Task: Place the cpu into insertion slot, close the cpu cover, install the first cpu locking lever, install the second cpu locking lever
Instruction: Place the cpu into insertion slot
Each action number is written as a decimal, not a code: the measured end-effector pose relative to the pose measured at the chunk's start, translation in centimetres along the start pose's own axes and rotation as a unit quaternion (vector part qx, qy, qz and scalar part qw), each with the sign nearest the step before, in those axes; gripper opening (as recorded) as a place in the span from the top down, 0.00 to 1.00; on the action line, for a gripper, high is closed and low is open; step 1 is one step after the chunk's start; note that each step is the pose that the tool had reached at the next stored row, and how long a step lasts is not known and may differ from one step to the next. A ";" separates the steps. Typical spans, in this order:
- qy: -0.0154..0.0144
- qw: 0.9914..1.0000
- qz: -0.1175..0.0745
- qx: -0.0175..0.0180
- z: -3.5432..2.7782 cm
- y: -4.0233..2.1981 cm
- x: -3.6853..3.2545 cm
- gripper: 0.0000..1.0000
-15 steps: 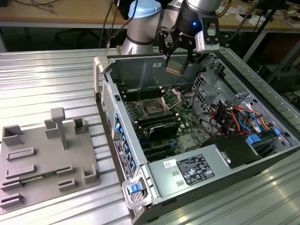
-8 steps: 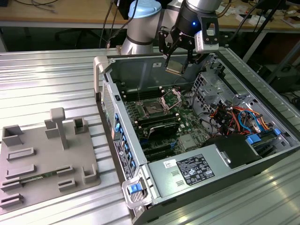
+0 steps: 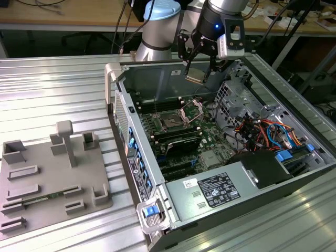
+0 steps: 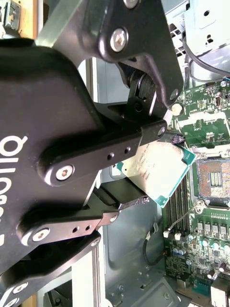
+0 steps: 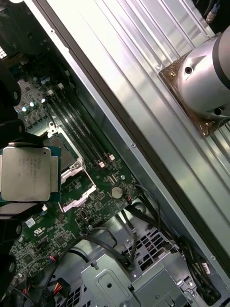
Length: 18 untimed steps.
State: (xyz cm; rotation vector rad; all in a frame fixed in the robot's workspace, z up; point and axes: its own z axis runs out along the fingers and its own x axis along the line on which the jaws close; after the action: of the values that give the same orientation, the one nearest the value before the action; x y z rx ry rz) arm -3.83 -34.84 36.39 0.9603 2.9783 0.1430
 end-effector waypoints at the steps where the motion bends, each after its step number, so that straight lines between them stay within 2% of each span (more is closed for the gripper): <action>1: 0.000 1.000 0.002 0.000 0.00 0.00 0.00 0.45; 18: -0.001 1.000 0.013 0.000 0.00 0.00 0.00 0.45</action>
State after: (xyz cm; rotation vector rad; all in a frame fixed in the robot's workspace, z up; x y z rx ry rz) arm -3.83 -34.84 36.38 1.0001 2.9639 0.1428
